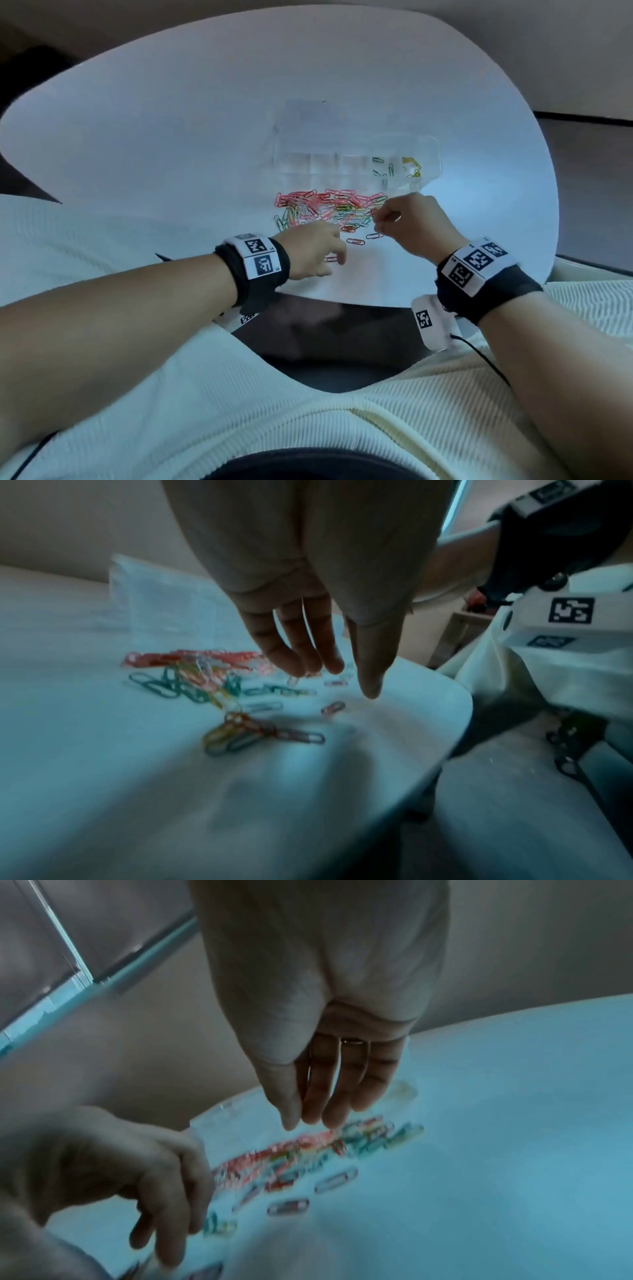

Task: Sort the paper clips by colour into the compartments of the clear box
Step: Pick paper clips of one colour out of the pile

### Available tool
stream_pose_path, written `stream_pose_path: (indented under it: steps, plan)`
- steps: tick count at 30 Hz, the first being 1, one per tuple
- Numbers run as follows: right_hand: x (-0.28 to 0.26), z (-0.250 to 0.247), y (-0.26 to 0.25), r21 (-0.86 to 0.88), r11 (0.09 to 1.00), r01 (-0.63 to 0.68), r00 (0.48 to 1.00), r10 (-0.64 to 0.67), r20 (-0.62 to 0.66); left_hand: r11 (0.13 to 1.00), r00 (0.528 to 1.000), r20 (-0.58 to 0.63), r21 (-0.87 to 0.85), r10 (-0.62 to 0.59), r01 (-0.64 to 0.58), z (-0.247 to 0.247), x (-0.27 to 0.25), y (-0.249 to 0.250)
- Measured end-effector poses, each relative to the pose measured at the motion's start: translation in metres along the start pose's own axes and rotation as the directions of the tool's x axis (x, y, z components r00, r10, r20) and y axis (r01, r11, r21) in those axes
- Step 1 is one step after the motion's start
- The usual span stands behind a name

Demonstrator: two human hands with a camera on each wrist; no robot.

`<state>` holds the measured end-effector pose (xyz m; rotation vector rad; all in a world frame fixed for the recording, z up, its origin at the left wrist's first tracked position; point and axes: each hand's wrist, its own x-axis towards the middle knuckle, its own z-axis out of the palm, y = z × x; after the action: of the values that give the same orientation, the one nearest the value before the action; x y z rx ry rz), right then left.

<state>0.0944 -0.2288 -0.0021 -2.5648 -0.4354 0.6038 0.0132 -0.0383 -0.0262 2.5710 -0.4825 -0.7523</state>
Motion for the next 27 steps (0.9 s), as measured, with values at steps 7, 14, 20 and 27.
stream_pose_path:
  steps: [7,14,20,27]
  plan:
    - [0.007,0.036,0.016,-0.085,0.996,0.003,1.0,-0.002,0.015,0.998,0.999,0.031,0.066,0.008,-0.01,0.018,0.011,0.002]
    - [0.009,0.037,0.02,-0.101,0.991,-0.086,0.996,0.089,0.024,0.986,0.997,0.073,0.165,-0.005,-0.008,0.017,0.015,0.005]
    - [0.01,0.025,0.007,0.235,0.941,-0.244,0.97,0.234,0.072,0.984,0.987,-0.084,-0.13,-0.135,0.123,-0.013,0.009,0.008]
    - [0.008,0.016,-0.008,0.706,0.621,-0.341,0.94,0.224,0.257,0.877,0.926,-0.225,-0.446,-0.304,0.18,-0.048,0.0,-0.006]
